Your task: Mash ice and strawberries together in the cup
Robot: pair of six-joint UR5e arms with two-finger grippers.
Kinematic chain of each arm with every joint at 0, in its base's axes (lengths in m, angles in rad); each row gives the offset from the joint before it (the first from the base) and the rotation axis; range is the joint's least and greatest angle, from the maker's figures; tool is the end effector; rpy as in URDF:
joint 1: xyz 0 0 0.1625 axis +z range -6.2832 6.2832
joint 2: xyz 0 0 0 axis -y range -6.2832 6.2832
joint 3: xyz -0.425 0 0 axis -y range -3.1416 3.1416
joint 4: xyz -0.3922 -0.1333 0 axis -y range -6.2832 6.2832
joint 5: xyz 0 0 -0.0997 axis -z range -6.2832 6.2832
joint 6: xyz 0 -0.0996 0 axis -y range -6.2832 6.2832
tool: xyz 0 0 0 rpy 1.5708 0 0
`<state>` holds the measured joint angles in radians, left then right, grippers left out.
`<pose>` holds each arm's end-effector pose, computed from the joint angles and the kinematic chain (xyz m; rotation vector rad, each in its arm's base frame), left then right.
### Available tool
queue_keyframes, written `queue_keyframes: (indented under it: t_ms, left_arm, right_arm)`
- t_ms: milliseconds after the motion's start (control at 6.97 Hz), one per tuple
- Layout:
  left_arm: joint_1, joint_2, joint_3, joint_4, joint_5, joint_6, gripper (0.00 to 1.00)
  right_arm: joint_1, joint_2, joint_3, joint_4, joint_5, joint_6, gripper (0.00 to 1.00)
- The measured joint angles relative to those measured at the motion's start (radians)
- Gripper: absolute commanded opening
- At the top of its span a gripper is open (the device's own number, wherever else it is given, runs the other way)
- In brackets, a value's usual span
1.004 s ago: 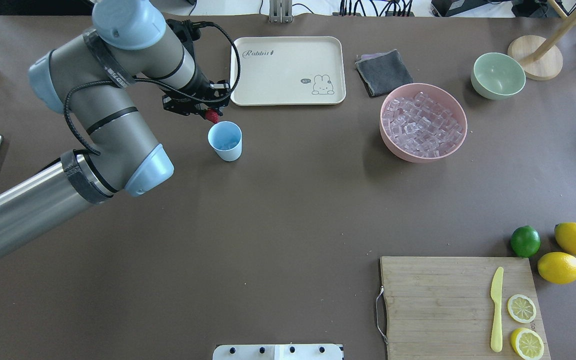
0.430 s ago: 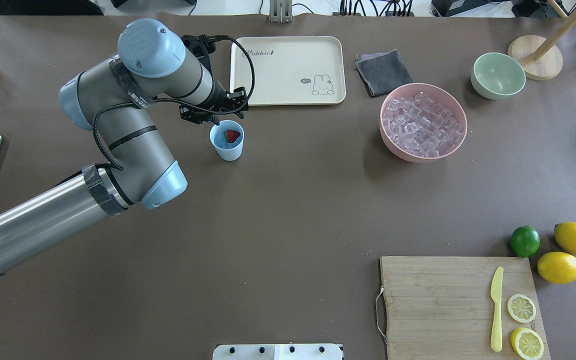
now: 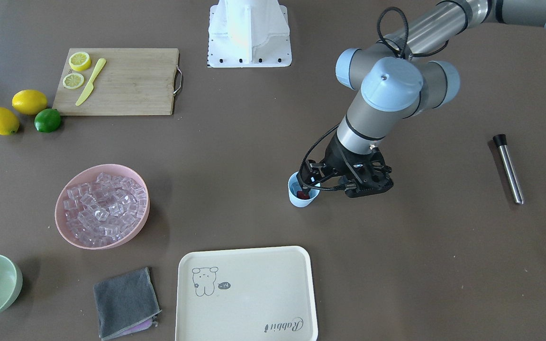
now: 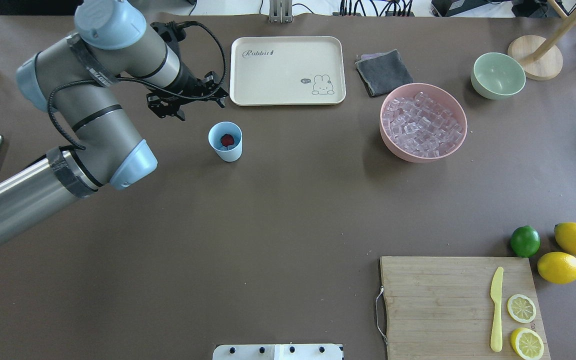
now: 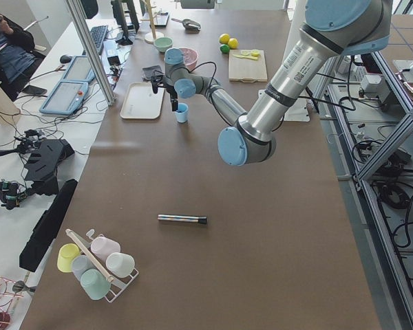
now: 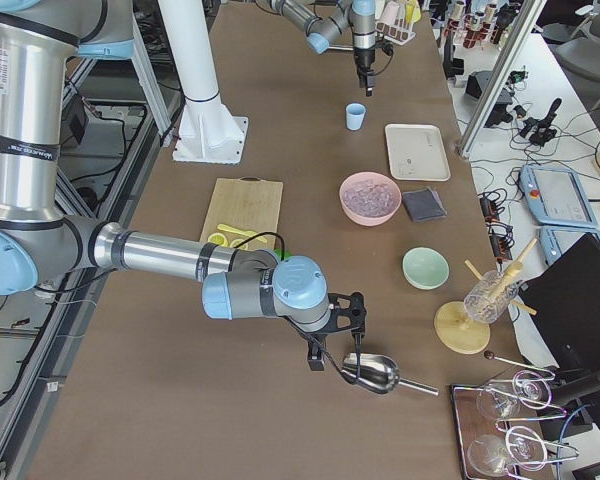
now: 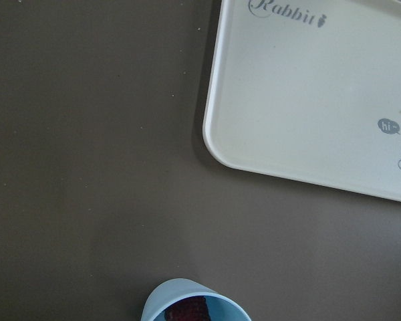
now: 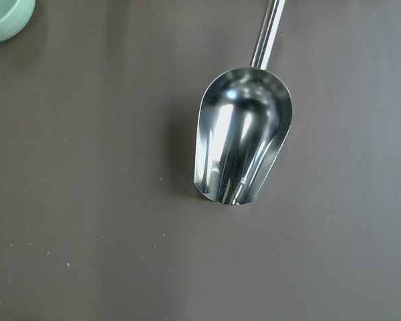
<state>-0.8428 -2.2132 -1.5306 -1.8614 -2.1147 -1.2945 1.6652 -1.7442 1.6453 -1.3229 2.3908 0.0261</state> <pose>0.4092 -0.5820 0.2564 0.0323 1.0073 -0.2753 0.1003 -0.4180 0.6722 0.1684 -0.8131 0.0524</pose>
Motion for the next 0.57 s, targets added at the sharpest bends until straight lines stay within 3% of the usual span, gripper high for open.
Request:
queue_keyframes:
  t_ms: [287,573]
  left_arm:
    - [-0.122,0.202,-0.081,0.008,-0.060,0.210,0.98]
    - [-0.284,0.362,-0.028,-0.005,-0.085,0.557,0.98]
  right_arm:
    - [-0.003,0.008,-0.001,-0.002,-0.002,0.000,1.00]
    - [-0.019,0.024,-0.007,-0.004,-0.004,-0.003,1.00]
